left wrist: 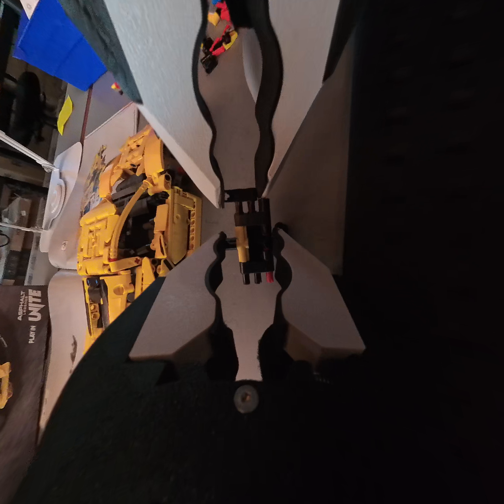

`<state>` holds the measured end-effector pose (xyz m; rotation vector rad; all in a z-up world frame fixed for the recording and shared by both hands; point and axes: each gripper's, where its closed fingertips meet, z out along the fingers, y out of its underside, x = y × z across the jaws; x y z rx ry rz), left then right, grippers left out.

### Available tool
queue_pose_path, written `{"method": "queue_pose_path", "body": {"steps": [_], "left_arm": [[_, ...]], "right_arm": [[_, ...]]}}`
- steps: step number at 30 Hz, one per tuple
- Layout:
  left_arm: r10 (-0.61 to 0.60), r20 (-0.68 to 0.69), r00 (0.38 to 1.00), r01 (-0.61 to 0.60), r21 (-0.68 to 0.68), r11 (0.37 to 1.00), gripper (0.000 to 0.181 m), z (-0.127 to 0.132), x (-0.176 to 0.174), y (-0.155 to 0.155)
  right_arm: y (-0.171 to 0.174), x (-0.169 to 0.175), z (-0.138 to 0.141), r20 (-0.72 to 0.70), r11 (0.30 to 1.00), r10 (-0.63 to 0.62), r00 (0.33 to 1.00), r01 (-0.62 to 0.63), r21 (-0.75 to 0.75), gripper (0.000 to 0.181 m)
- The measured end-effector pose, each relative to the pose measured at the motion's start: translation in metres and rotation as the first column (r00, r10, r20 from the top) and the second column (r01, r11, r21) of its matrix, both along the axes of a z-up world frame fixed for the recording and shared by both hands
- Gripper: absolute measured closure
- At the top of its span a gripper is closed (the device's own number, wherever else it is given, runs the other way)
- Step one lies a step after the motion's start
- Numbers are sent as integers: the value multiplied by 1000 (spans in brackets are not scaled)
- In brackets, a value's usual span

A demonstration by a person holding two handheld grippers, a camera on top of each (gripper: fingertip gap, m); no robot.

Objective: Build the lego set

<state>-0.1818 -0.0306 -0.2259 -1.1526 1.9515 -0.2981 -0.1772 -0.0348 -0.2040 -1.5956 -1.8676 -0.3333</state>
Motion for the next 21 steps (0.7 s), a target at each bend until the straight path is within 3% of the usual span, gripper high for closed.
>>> {"method": "queue_pose_path", "body": {"steps": [1, 2, 4, 5, 8, 10, 13, 17, 21], "left_arm": [[-5, 15, 1000, 5, -1, 1000, 147, 3, 1, -1], [-11, 31, 999, 12, -21, 1000, 147, 7, 2, -4], [5, 42, 999, -4, -33, 999, 147, 7, 2, -1], [27, 25, 999, -27, -2, 1000, 147, 2, 0, 6], [24, 12, 1000, -24, -1, 1000, 147, -1, -2, 7], [26, 25, 999, -25, -42, 999, 147, 2, -2, 7], [19, 47, 999, -15, -74, 997, 146, 6, -1, 4], [24, 91, 996, -13, -121, 993, 146, 14, 0, 3], [33, 104, 994, -17, -152, 988, 146, 16, 0, 4]], "right_arm": [[-1, 0, -2, -1, 1000, 5, 1000, -5, -19, 164], [-5, -6, -2, -38, 999, 37, 999, -38, -30, 181], [-2, -5, -2, -30, 998, 63, 998, -62, 32, 181], [2, -8, 6, -107, 994, 72, 992, -63, 86, 181], [3, 10, 15, -286, 998, -65, 956, 59, -27, 181], [-5, 20, 18, -408, 971, -197, 891, 120, -209, 181], [-17, 32, 31, -598, 916, -346, 723, 124, -381, 181], [-16, 60, 29, -664, 875, -473, 580, 216, -434, 176], [-16, 77, 22, -675, 837, -547, 495, 304, -455, 170]]}}
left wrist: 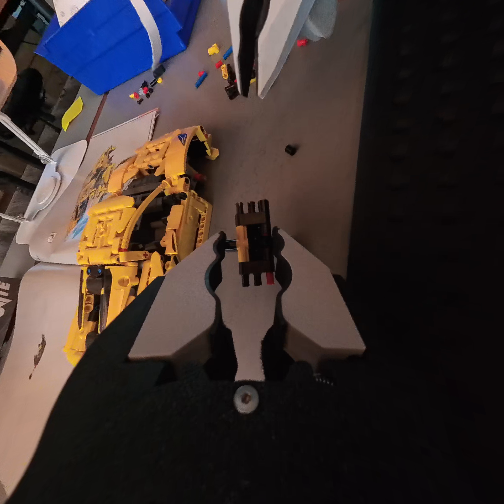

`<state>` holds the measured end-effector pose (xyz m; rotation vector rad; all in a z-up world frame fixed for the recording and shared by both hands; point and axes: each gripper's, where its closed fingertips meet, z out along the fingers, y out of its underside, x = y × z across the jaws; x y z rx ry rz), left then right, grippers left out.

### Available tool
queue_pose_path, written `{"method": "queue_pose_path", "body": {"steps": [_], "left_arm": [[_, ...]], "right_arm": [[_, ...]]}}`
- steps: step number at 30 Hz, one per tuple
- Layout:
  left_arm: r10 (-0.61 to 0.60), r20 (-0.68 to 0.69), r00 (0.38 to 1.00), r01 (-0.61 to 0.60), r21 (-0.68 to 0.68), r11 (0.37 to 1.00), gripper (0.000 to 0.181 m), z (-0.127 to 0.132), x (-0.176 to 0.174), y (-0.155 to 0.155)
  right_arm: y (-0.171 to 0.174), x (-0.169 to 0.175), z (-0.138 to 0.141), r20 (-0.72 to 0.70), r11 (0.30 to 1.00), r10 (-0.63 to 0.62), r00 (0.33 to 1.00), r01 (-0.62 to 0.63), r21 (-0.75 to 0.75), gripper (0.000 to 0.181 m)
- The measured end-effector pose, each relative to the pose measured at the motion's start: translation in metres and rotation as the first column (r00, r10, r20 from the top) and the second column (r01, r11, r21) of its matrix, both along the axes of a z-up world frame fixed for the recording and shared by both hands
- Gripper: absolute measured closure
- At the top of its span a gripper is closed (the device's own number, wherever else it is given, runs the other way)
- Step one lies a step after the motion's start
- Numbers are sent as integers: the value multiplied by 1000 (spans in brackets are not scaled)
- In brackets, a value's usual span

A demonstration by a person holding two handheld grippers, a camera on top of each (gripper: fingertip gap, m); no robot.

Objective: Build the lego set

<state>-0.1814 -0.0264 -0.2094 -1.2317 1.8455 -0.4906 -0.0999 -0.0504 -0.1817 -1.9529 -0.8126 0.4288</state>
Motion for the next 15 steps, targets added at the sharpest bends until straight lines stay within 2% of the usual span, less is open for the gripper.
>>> {"method": "queue_pose_path", "body": {"steps": [4, 6, 8, 10, 12, 14, 15], "left_arm": [[5, 7, 1000, -5, -14, 1000, 146, 1, 0, 1], [1, 10, 1000, -1, -17, 1000, 146, 2, 0, 0], [-2, 10, 1000, 2, -21, 1000, 146, 1, 1, -1], [-2, 10, 1000, 2, -21, 1000, 146, 2, 1, -1], [-2, 13, 1000, 2, -26, 1000, 146, 2, 0, -1], [-1, 17, 1000, 1, -30, 1000, 146, 3, -1, -1], [-1, 18, 1000, 1, -32, 999, 146, 3, -1, -1]], "right_arm": [[23, 45, -1, 98, 973, -229, 968, 228, 25, 163], [49, 90, 14, 151, 907, -421, 894, 410, 99, 168], [74, 123, 23, 252, 873, -486, 837, 476, 103, 159], [100, 155, 15, 403, 856, -477, 781, 517, 13, 146], [121, 190, -6, 532, 814, -435, 727, 570, -113, 150], [126, 210, -34, 589, 747, -343, 732, 592, -301, 150], [127, 221, -42, 610, 713, -321, 725, 609, -348, 150]]}}
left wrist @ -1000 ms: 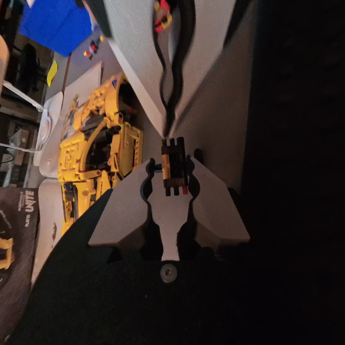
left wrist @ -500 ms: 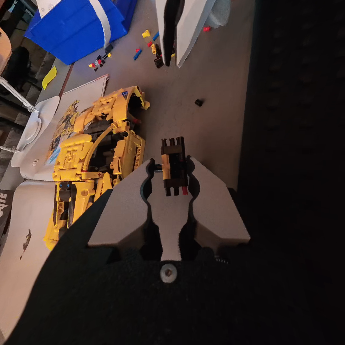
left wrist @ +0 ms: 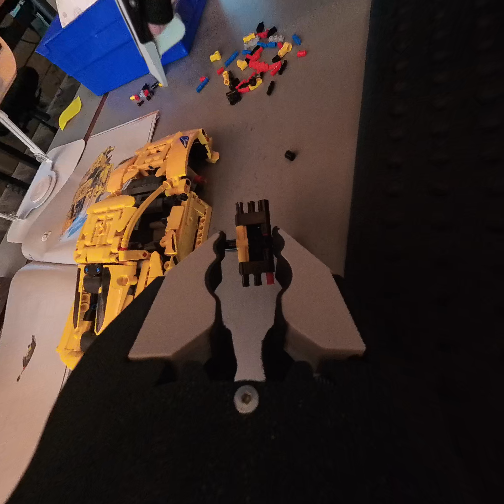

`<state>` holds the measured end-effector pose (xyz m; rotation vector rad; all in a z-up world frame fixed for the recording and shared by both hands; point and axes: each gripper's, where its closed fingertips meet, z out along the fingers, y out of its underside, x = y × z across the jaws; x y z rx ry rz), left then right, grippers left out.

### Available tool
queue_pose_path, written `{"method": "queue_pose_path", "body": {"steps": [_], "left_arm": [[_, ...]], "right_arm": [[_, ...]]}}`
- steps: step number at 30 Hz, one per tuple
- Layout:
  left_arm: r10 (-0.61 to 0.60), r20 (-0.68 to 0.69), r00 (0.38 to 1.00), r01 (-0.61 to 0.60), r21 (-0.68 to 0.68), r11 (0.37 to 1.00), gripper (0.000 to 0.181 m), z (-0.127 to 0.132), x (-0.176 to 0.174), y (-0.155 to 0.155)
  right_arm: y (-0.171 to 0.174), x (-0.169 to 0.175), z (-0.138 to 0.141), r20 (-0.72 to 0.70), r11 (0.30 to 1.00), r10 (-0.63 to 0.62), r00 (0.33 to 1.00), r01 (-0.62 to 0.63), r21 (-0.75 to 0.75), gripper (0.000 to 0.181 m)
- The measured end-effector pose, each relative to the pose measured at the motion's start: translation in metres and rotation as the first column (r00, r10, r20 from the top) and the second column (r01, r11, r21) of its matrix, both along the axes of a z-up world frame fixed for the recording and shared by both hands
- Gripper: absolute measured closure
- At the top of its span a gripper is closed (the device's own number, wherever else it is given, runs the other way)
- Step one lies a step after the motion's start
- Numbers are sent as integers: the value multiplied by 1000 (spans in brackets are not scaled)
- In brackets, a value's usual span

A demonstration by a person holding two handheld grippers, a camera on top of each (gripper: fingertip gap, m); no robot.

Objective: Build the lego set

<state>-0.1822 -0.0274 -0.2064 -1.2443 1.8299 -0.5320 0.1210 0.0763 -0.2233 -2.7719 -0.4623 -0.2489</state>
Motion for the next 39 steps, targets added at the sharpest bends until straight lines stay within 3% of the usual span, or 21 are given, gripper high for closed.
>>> {"method": "queue_pose_path", "body": {"steps": [2, 6, 9, 13, 16, 20, 26, 33, 39], "left_arm": [[-2, 0, 1000, 2, -2, 1000, 146, 0, 0, 0], [-14, 7, 1000, 14, -5, 1000, 146, 2, 0, -2], [-21, 23, 1000, 21, -19, 1000, 146, 5, -1, -4], [-21, 48, 999, 24, -67, 997, 146, 10, -3, -5], [-29, 66, 997, 35, -100, 994, 146, 13, -3, -6], [-44, 85, 995, 55, -136, 989, 146, 18, -4, -10], [-66, 114, 991, 87, -186, 979, 146, 24, -8, -16], [-88, 143, 986, 119, -227, 967, 146, 30, -12, -21], [-90, 136, 987, 120, -229, 966, 146, 29, -13, -21]], "right_arm": [[1, 19, -6, 58, 998, -4, 998, 8, -62, 159], [7, 45, 0, 264, 995, -1, 965, 27, -94, 147], [14, 55, 7, 391, 993, -3, 920, 49, -108, 152], [17, 65, 4, 361, 977, -114, 925, 170, -127, 151], [22, 66, 2, 248, 951, -271, 930, 298, -77, 149], [28, 66, 3, 153, 895, -444, 883, 445, 25, 152], [29, 77, -1, 83, 808, -588, 804, 579, 110, 161], [29, 78, -5, 27, 753, -655, 755, 650, 99, 157], [21, 79, -13, 96, 755, -655, 750, 654, 40, 155]]}}
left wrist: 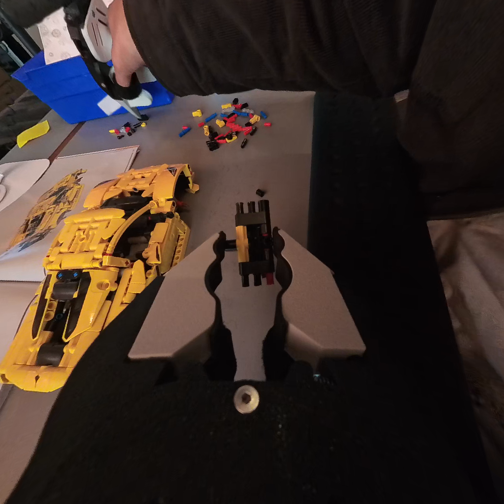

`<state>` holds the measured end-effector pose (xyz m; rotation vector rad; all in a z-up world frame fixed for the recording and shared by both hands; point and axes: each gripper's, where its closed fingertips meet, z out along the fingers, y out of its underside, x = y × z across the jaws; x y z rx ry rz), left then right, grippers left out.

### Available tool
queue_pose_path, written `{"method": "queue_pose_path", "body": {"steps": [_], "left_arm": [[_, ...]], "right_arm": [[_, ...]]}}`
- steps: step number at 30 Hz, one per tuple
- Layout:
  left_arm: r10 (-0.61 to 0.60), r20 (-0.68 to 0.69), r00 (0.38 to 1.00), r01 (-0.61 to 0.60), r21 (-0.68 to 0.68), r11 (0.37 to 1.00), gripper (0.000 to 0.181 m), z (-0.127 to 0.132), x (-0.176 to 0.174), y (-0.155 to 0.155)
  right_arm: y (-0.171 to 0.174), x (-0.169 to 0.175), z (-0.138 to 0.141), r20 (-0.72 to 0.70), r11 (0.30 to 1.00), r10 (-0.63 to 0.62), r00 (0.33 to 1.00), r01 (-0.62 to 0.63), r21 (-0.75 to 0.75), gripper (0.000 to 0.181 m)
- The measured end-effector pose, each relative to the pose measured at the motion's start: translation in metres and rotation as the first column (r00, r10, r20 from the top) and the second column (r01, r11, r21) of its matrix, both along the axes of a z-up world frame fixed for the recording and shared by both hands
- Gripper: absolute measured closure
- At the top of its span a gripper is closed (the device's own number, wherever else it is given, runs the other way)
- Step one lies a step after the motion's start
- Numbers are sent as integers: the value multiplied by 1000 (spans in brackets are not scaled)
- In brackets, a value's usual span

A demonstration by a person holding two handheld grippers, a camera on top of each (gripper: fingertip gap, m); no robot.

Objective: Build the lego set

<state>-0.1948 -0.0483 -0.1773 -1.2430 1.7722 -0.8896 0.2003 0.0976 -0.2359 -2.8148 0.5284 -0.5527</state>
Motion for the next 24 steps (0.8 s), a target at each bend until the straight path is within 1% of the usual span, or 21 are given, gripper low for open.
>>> {"method": "queue_pose_path", "body": {"steps": [2, 8, 11, 12, 13, 18, 21, 24], "left_arm": [[2, 0, 1000, -2, -6, 1000, 146, 0, 0, 1], [4, -5, 1000, -4, -3, 1000, 146, -1, 0, 1], [2, -4, 1000, -3, -6, 1000, 146, -1, 0, 1], [2, -3, 1000, -2, -5, 1000, 146, -1, 0, 0], [2, -2, 1000, -2, -5, 1000, 147, -1, 0, 0], [4, -4, 1000, -4, -4, 1000, 146, -1, 0, 1], [9, -11, 1000, -9, 2, 1000, 146, -3, 0, 2], [21, -14, 1000, -21, -1, 1000, 146, -4, 0, 5]], "right_arm": [[1, -1, -1, 6, 1000, 8, 1000, -8, -15, 152], [0, 1, -5, 11, 999, 8, 1000, -7, -40, 154], [-1, 1, -7, 11, 999, 16, 1000, -15, -41, 160], [-2, 1, -7, 13, 999, 22, 1000, -22, -49, 165], [-3, 2, -7, 23, 998, 33, 999, -31, -62, 174], [-2, -8, -2, 4, 991, 125, 992, -124, -52, 175], [-7, -29, 9, -44, 978, 205, 978, -206, -29, 175], [-18, -63, 22, -105, 937, 348, 932, -350, -1, 176]]}}
